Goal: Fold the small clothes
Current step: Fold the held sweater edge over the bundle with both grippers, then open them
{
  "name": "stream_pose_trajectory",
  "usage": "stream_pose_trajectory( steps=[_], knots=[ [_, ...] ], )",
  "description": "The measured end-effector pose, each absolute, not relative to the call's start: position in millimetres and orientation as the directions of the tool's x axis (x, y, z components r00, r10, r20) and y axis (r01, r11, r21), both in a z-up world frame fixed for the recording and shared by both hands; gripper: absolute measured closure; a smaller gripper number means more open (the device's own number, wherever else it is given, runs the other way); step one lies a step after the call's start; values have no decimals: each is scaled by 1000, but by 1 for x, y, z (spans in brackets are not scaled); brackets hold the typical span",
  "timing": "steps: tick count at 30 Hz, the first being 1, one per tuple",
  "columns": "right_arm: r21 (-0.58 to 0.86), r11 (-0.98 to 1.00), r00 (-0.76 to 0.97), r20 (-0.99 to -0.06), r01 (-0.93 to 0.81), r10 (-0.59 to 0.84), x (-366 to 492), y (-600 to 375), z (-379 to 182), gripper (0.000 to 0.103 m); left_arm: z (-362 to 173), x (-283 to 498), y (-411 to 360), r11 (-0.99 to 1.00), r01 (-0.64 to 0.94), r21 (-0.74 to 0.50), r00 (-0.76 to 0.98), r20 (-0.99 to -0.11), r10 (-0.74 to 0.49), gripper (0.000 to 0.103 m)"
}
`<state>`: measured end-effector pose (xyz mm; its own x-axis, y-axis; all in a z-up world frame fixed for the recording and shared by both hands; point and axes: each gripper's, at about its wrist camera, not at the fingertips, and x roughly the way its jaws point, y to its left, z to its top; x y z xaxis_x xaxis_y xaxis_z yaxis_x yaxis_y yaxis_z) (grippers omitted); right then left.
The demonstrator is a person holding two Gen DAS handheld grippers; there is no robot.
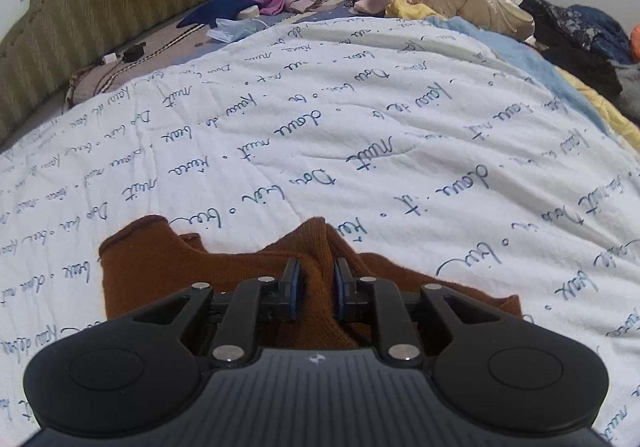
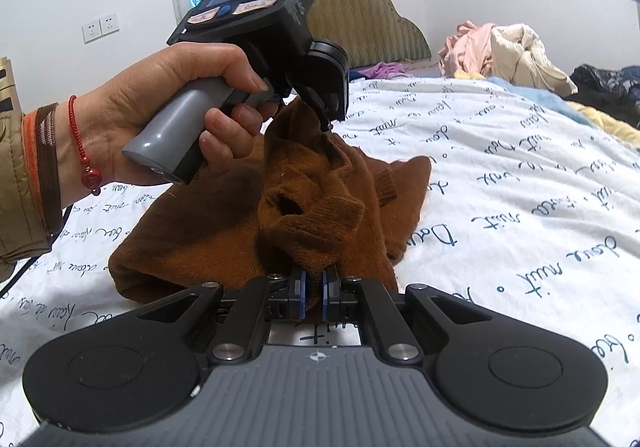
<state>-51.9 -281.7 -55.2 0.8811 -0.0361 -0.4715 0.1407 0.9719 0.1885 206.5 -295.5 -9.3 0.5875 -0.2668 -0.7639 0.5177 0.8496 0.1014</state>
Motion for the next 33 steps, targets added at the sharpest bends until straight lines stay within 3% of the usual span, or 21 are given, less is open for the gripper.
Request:
stream_pose_trajectory(
  steps=[1,3,4,5,9,15,16,19,24,28,30,33],
  knots=[
    [194,971,880,-474,142,-34,-51,-282,-56,94,-8,208,-294,851,519,87,585,-762,-278,78],
    [202,968,878,-478,150,-36,-51,-284,-56,94,-2,210,-290,860,508,60,593,-748,-298,56],
    [208,966,876,-480,152,-34,-51,-285,-57,94,3,211,-287,866,498,48,607,-733,-308,30],
    [218,964,875,-483,153,-30,-50,-286,-57,93,8,211,-283,874,484,38,630,-709,-318,14],
    [281,946,871,-491,162,-4,-49,-296,-60,89,30,208,-267,903,425,64,717,-633,-292,12],
    [401,902,869,-492,161,64,-52,-315,-58,67,35,172,-228,897,398,194,775,-595,-215,12],
    [413,896,871,-487,162,67,-53,-318,-57,67,32,162,-218,892,399,211,780,-590,-209,12],
    [396,898,873,-487,193,27,-54,-327,-50,66,20,134,-186,887,403,228,779,-594,-201,12],
    [291,923,870,-486,253,-85,-45,-336,-37,55,-2,91,-141,884,398,246,769,-615,-175,12],
    [274,944,894,-445,184,-45,-29,-337,-15,51,-8,61,-120,874,407,266,785,-591,-186,12],
    [309,942,894,-448,130,24,-11,-344,-7,39,-12,53,-119,863,427,272,781,-592,-200,7],
    [329,940,855,-509,90,96,31,-354,-5,39,-23,48,-125,845,441,303,778,-598,-191,7]
  ],
)
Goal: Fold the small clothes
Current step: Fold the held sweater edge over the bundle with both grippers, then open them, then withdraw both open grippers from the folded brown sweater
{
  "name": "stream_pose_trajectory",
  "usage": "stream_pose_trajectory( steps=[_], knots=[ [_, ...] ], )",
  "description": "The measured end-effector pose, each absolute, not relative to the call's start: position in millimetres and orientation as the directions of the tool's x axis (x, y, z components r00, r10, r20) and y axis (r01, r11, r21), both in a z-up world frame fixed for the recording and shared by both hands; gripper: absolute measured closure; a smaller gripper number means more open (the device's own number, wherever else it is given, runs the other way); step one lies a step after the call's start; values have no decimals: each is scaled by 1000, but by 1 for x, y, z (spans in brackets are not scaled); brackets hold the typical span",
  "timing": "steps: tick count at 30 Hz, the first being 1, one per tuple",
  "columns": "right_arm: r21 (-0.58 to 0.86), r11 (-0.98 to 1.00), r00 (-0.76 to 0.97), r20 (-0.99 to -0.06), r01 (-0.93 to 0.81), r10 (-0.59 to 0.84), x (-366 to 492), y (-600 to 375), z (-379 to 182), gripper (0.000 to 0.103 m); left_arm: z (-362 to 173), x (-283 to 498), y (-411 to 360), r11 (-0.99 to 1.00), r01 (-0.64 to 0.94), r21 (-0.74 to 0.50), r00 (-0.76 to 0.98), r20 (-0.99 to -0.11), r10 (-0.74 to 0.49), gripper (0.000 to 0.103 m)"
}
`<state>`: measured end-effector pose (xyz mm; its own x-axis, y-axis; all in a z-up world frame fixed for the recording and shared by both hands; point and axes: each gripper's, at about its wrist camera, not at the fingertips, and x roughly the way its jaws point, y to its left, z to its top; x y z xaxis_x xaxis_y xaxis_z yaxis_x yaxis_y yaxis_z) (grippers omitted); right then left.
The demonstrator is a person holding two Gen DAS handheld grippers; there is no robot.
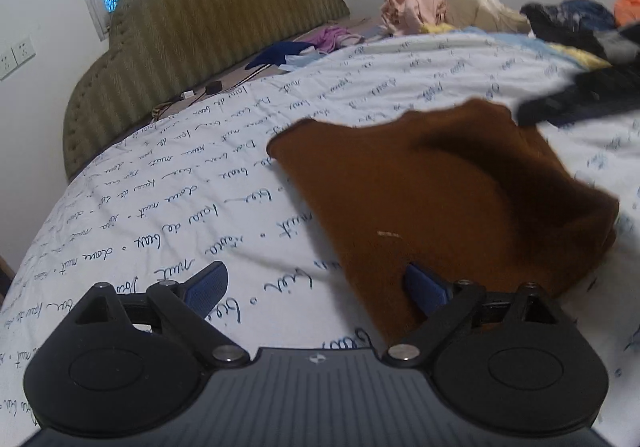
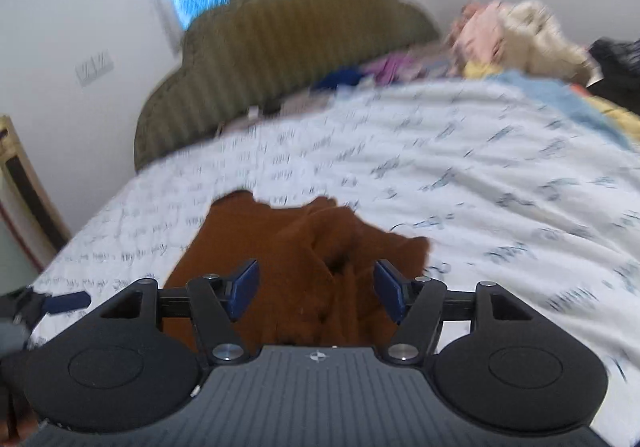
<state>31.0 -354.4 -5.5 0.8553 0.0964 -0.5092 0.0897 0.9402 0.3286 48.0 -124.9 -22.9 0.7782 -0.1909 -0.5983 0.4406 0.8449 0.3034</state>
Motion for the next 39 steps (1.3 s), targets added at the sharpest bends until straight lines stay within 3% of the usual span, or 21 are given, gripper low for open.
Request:
stream_pose_trajectory(
  steps=[2,4,5,6,10,11,12,14,19,21,24,25,29,32,34,36,39],
  knots=[
    [325,944,829,-543,65,130,58,-355,-9,39,-29,45,-129,835,448,319,777,-601,-187,7],
    [333,942,792,-585,40,174,86,-353,-17,62,-34,43,-131,833,452,319,774,-605,-188,7],
    [328,943,782,-600,51,167,94,-352,-20,88,-36,42,-132,830,459,316,769,-610,-193,7],
    [309,949,777,-612,59,151,105,-353,-23,89,-39,41,-133,828,466,313,763,-616,-197,7],
    [286,954,773,-623,88,116,128,-362,-29,89,-45,38,-136,824,475,309,753,-627,-199,7],
    [293,951,758,-641,101,117,133,-366,-35,81,-44,37,-136,823,475,312,755,-626,-198,7],
    [287,950,744,-660,123,102,132,-368,-39,64,-42,36,-135,824,475,310,757,-621,-203,7],
    [240,958,762,-646,156,38,118,-370,-36,48,-34,32,-128,835,473,282,764,-604,-229,7],
    [135,985,831,-556,104,-12,67,-355,-8,48,-17,44,-112,892,434,123,755,-590,-286,7],
    [98,994,809,-587,40,25,55,-344,-13,45,-21,52,-117,889,440,125,737,-615,-279,7],
    [-7,1000,750,-662,24,-22,54,-337,-39,30,-37,53,-126,869,460,182,715,-656,-241,7],
    [-8,999,753,-657,44,-38,50,-339,-42,28,-37,48,-125,864,473,172,712,-652,-260,7],
    [219,972,798,-599,90,61,19,-363,-30,24,-28,42,-108,840,539,62,676,-627,-387,7],
    [354,934,772,-607,53,186,5,-372,-38,24,-34,64,-98,820,556,-134,550,-681,-484,7],
    [434,900,746,-612,38,263,3,-373,-50,36,-46,81,-90,802,524,-286,461,-697,-550,7],
    [478,876,734,-616,59,287,2,-372,-61,54,-57,92,-86,792,474,-385,418,-693,-587,7],
    [546,836,737,-587,56,334,8,-368,-68,60,-59,99,-86,773,464,-433,411,-668,-620,8]
  ],
)
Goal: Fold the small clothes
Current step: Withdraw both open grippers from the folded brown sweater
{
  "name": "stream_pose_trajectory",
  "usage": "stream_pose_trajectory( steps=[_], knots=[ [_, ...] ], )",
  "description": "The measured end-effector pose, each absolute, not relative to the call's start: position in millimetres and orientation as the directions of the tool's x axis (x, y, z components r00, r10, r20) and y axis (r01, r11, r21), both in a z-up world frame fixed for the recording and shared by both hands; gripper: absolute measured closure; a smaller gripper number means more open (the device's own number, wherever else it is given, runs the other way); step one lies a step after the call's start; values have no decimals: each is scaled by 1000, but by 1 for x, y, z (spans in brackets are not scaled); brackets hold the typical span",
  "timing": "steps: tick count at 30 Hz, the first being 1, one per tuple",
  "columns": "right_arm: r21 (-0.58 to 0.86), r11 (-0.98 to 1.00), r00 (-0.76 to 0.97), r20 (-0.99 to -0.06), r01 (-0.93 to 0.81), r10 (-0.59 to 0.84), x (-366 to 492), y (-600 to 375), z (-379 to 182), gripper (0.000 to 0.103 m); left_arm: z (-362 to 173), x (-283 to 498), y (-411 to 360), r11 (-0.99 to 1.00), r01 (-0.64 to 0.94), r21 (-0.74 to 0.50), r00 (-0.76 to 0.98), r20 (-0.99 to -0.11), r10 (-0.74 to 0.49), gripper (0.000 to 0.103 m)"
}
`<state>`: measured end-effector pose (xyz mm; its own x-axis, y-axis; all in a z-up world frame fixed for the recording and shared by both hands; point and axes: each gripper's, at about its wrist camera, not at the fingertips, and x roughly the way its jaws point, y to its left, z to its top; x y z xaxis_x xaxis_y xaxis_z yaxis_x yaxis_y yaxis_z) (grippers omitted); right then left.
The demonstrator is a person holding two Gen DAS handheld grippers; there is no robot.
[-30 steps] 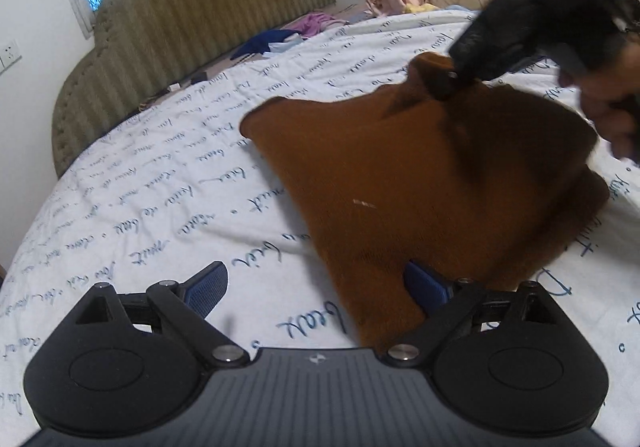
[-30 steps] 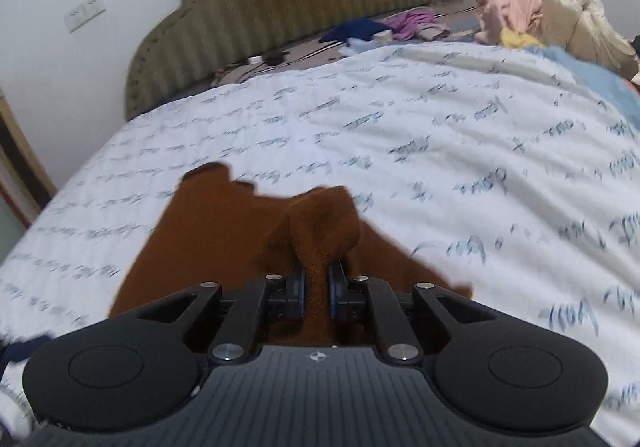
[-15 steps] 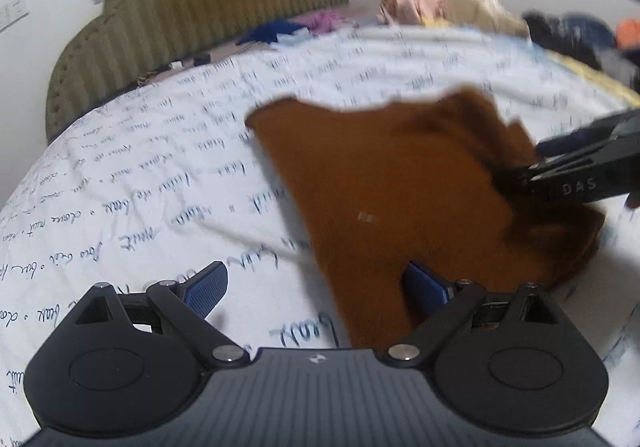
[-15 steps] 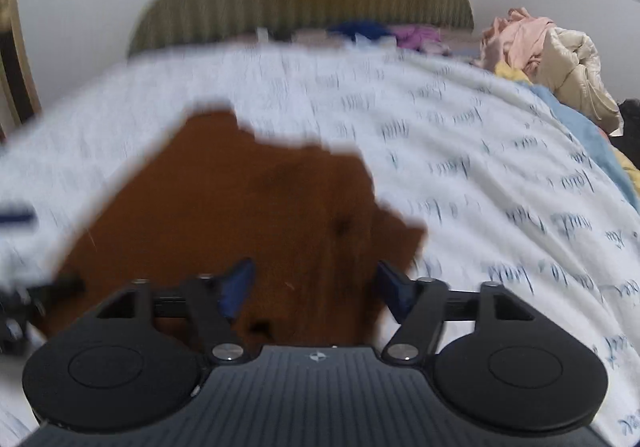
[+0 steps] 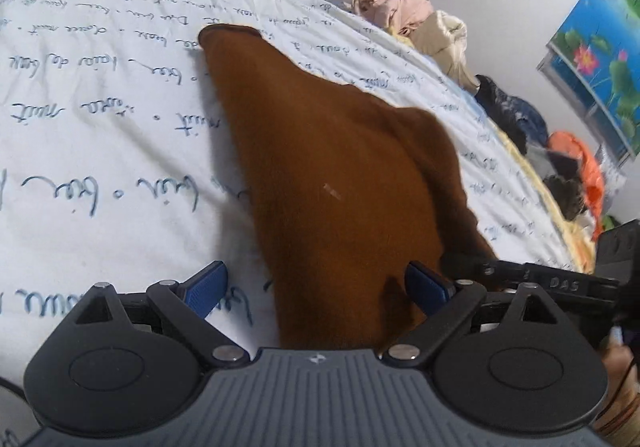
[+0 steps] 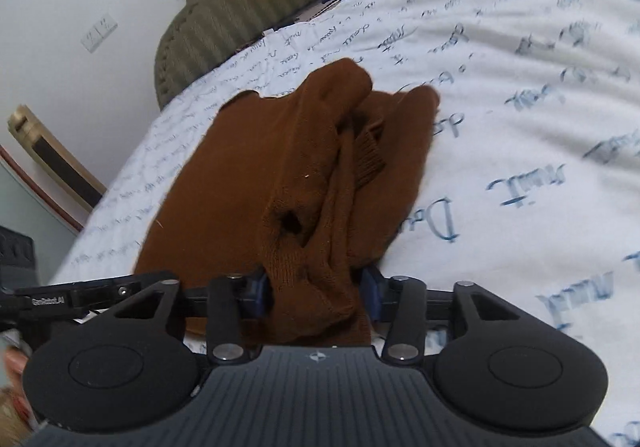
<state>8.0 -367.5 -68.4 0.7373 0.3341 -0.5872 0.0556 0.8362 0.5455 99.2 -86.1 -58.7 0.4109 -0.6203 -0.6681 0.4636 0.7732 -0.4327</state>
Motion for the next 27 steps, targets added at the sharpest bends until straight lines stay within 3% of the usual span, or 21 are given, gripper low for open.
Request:
stream_pose_trajectory(
  steps=[1,2,3,4,6,9,14,16,19,21,23,27],
  knots=[
    [568,821,737,-576,51,353,10,-366,-69,61,-58,101,-88,764,466,-447,399,-664,-632,12],
    [590,806,738,-565,49,369,13,-365,-71,64,-57,102,-89,752,474,-457,388,-658,-645,39],
    [609,791,740,-557,54,378,15,-365,-73,67,-57,103,-92,758,476,-446,384,-670,-635,59],
    [626,777,743,-548,59,385,16,-365,-75,68,-57,103,-95,774,473,-422,393,-684,-614,63],
    [665,744,750,-526,69,400,16,-365,-78,73,-56,101,-91,773,466,-431,411,-668,-620,80],
    [711,699,760,-495,77,421,9,-366,-82,76,-47,90,-83,783,471,-407,455,-648,-611,87],
    [781,623,768,-417,29,487,-11,-359,-76,78,-29,71,-65,805,487,-339,508,-640,-577,88],
    [731,680,757,-471,49,452,-17,-348,-75,73,-36,67,-63,823,478,-307,498,-677,-542,84],
    [616,784,768,-539,79,346,-26,-336,-71,71,-42,55,-65,861,451,-233,533,-704,-470,66],
    [539,834,802,-546,116,241,-37,-328,-57,63,-33,41,-63,885,438,-160,600,-682,-420,35],
    [400,904,839,-535,150,98,-52,-314,-39,61,-26,29,-63,906,415,-83,676,-638,-368,27],
    [194,971,875,-483,140,-30,-65,-279,-22,58,-35,24,-75,925,379,6,707,-647,-285,27]
  ],
)
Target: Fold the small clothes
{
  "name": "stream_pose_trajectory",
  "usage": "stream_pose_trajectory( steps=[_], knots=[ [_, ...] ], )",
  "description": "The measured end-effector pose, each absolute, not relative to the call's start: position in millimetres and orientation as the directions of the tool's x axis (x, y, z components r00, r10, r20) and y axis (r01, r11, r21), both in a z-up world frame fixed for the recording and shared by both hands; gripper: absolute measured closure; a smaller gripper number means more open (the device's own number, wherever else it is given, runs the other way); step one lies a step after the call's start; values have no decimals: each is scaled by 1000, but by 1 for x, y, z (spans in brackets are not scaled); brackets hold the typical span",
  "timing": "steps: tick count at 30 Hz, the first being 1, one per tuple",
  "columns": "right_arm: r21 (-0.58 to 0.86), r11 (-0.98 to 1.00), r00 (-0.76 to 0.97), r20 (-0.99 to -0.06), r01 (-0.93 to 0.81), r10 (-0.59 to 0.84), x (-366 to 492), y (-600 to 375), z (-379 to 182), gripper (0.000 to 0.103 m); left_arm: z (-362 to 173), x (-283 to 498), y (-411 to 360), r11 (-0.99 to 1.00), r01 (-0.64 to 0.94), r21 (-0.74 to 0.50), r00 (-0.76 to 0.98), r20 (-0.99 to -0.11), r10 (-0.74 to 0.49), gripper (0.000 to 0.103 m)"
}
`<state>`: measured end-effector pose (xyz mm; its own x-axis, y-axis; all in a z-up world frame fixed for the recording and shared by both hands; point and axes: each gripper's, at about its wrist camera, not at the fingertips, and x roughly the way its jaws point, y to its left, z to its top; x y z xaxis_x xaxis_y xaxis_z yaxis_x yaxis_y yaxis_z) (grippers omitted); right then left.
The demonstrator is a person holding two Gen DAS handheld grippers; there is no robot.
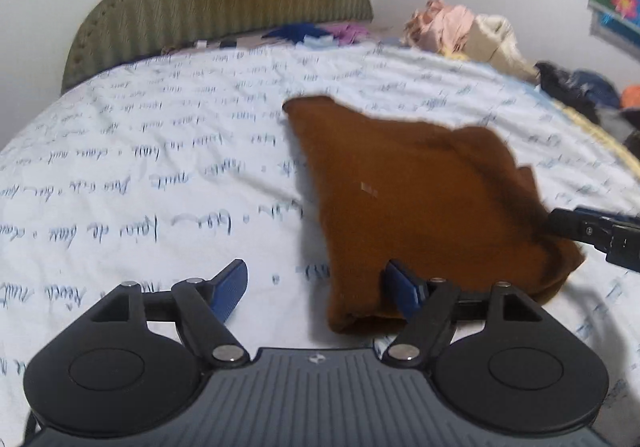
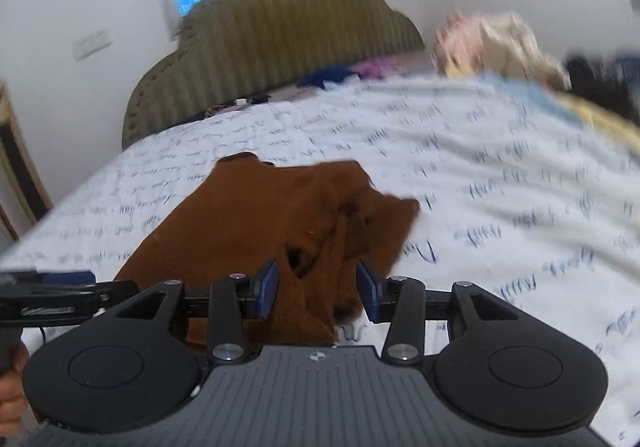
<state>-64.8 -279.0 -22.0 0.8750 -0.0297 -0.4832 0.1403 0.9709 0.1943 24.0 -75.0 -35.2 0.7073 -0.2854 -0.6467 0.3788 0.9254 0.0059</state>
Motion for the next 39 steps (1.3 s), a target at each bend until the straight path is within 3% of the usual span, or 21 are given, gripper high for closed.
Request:
stream_pose_trajectory(
  steps=[3,4,5,11,28,32,39],
  knots=[
    [164,974,834,-550,156,-41,-51,-270,-38,56,-45,18,-78,935,354,18,707,-660,-255,27],
    [150,971,818,-571,188,-70,-49,-271,-45,53,-45,14,-79,936,351,26,715,-653,-250,27],
    [141,965,808,-581,222,-101,-48,-271,-49,42,-44,11,-80,936,349,41,724,-646,-242,27],
    [119,968,828,-548,219,-120,-63,-257,-45,28,-44,1,-81,937,343,71,735,-641,-221,27],
    [128,961,808,-574,245,-129,-75,-251,-64,10,-57,-20,-78,949,293,115,744,-651,-151,23],
    [108,967,804,-581,232,-128,-76,-246,-65,1,-62,-22,-77,951,284,122,755,-640,-143,19],
    [32,972,789,-590,233,-170,-75,-234,-68,0,-69,-27,-76,954,269,130,780,-610,-137,9]
  ],
)
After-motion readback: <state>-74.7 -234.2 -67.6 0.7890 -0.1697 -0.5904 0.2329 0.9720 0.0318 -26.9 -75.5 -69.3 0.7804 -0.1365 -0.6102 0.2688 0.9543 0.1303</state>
